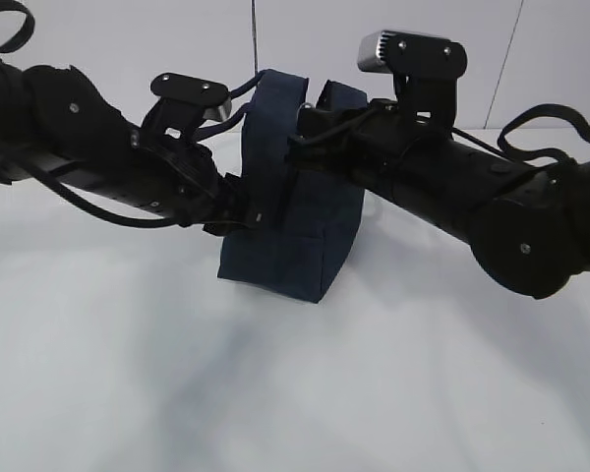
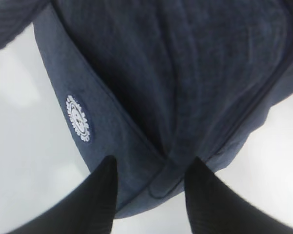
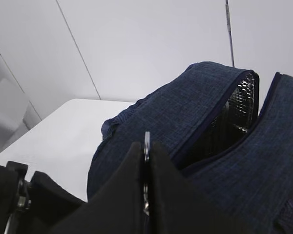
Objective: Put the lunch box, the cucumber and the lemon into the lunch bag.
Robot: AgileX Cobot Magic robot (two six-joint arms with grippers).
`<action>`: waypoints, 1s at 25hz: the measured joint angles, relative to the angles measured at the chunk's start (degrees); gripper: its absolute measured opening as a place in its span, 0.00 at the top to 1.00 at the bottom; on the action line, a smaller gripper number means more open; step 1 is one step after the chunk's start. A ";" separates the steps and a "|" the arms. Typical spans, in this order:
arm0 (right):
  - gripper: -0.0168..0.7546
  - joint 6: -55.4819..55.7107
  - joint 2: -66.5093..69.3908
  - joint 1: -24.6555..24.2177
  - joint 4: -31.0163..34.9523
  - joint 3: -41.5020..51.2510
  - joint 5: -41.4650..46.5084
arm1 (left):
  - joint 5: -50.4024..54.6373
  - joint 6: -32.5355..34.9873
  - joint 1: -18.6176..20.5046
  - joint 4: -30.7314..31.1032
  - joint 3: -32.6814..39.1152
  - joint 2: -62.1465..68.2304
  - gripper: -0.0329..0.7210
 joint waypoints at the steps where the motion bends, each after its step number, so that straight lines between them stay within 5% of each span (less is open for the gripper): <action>1: 0.98 0.00 0.00 0.00 0.00 0.00 0.00 | -0.28 0.15 -0.03 0.00 0.00 0.33 0.55; 4: 0.98 0.09 0.00 0.00 0.00 0.00 0.00 | -0.70 0.32 -0.03 0.00 0.00 1.01 0.60; 11: 0.98 0.90 0.00 0.00 0.00 0.00 0.00 | -2.22 0.67 -0.12 0.00 0.00 1.34 0.94; 25: 0.98 1.20 0.00 -1.90 2.09 -1.56 0.14 | 0.40 0.67 -0.15 0.19 0.00 1.34 0.96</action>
